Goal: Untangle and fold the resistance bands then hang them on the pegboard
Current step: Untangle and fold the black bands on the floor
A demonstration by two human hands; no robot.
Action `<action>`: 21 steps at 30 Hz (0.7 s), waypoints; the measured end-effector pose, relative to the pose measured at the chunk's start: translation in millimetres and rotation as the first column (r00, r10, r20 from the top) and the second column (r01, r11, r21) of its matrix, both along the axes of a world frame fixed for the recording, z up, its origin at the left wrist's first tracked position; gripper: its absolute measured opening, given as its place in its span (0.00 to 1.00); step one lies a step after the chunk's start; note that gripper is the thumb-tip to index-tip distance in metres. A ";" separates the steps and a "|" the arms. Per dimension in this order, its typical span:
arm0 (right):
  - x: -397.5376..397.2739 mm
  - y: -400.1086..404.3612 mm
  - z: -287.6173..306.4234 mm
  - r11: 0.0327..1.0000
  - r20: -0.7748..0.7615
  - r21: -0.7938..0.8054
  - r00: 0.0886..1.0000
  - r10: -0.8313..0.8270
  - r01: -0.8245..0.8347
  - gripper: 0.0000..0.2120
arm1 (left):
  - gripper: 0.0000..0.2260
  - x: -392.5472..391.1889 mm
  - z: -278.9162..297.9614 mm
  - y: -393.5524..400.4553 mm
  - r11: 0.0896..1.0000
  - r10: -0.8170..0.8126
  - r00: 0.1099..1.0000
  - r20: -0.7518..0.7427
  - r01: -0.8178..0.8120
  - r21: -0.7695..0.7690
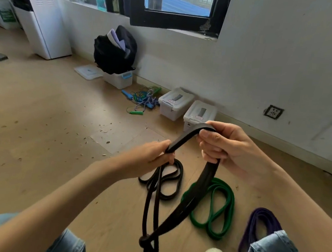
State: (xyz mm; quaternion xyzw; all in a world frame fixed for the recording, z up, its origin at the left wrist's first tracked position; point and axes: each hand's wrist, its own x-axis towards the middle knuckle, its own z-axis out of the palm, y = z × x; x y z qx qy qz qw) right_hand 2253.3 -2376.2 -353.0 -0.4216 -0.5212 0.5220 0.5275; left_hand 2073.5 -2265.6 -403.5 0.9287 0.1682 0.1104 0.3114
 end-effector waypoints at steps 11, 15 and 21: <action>-9.2 -1.0 -1.8 1.000 0.209 0.011 0.978 -0.009 0.007 0.10 | 0.07 5.7 18.7 -7.1 0.885 -0.083 0.949 0.306 0.211 -0.416; -1.8 -0.7 4.4 0.991 0.115 0.045 0.984 -0.134 0.129 0.08 | 0.05 4.5 -5.9 1.0 0.992 -0.051 0.992 0.113 0.064 -0.109; 15.9 -10.3 7.4 0.997 0.222 -0.082 0.975 0.022 -0.004 0.05 | 0.08 -3.7 6.3 5.5 0.977 0.020 0.977 0.214 0.025 -0.210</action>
